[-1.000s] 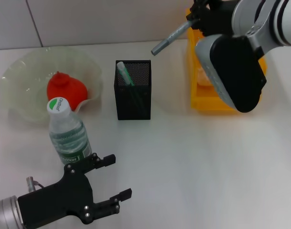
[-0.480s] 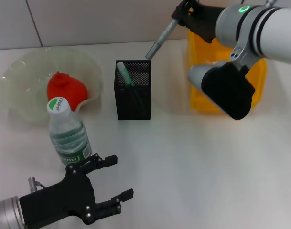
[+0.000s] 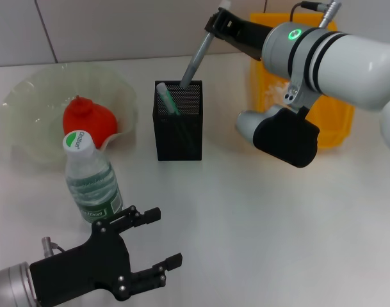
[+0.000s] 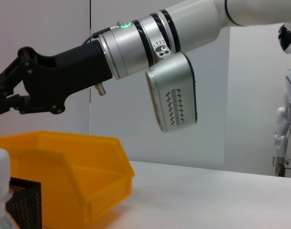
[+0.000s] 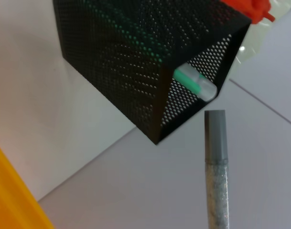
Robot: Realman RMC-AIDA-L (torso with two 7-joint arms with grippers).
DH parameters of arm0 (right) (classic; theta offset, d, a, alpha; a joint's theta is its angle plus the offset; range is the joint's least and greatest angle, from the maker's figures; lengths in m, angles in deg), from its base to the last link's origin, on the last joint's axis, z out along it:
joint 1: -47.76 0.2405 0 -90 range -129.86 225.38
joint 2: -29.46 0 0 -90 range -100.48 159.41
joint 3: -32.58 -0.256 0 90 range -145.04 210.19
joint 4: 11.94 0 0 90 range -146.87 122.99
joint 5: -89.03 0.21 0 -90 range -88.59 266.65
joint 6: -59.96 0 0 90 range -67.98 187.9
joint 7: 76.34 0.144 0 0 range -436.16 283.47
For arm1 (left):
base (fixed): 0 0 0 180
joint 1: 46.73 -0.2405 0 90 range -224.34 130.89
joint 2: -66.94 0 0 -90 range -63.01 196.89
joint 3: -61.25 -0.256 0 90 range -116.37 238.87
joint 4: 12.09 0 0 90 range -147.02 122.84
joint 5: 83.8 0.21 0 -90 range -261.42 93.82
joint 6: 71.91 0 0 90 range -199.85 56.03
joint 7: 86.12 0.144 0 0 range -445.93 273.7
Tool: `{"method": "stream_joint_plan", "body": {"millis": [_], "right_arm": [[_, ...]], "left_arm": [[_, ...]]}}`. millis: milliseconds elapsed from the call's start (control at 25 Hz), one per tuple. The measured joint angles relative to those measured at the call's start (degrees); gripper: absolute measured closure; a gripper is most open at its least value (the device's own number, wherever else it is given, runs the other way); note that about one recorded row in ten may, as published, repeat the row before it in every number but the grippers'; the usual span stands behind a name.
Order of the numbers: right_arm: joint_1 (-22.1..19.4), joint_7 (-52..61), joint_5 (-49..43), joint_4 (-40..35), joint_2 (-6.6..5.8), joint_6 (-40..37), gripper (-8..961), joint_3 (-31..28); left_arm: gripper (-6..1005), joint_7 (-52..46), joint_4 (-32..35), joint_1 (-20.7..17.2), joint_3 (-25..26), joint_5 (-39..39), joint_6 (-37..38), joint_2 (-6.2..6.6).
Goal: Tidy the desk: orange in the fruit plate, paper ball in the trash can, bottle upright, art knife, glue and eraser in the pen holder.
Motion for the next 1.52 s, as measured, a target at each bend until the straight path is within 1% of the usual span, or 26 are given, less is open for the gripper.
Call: {"method": "stream_joint_plan", "body": {"millis": [160, 240, 400, 600, 720, 1040, 1160, 1240, 1320, 1520], "right_arm": [[0.63, -2.65, 0.02, 3.59, -0.01, 3.1, 784, 1.24], [0.94, -4.46, 0.03, 6.6, 0.02, 7.73, 779, 2.18], [1.16, -5.64, 0.05, 8.32, 0.11, 10.2, 771, 2.66], [0.85, -5.35, 0.14, 7.06, 0.15, 9.88, 760, 2.76], [0.3, -4.29, 0.18, 5.83, 0.17, 7.82, 754, 3.22], [0.01, -2.69, 0.18, 5.51, 0.05, 7.61, 737, 3.83], [0.01, -2.0, 0.18, 5.22, 0.02, 7.66, 703, 3.68], [0.02, 0.13, 0.18, 3.83, -0.01, 7.46, 681, 3.21], [-0.11, 4.38, 0.18, 0.91, -0.07, 6.24, 658, 2.46], [-2.97, 23.32, 0.99, -12.79, -0.27, -2.16, 644, -0.91]], "left_arm": [[215, 0.0, -0.16, 0.03, -0.05, 0.0, 0.0, 0.0], [215, 0.0, -0.45, 0.04, -0.04, 0.0, 0.0, -0.03], [214, 0.0, -0.57, 0.11, -0.16, 0.01, 0.0, -0.08], [215, 0.0, -0.65, 0.13, -0.23, 0.01, 0.0, -0.09], [215, 0.0, -0.67, 0.13, -0.23, 0.0, 0.0, -0.09], [214, -0.04, -0.76, 0.24, -0.2, 0.01, 0.57, -0.09], [214, -0.05, -0.76, 0.3, -0.13, 0.01, 0.63, -0.09], [214, -0.05, -0.76, 0.32, -0.11, 0.01, 0.68, -0.09], [215, -0.06, -0.76, 0.33, -0.09, 0.01, 0.75, -0.08], [215, -0.08, -0.75, 0.38, -0.1, 0.01, 1.62, 0.04]]}}
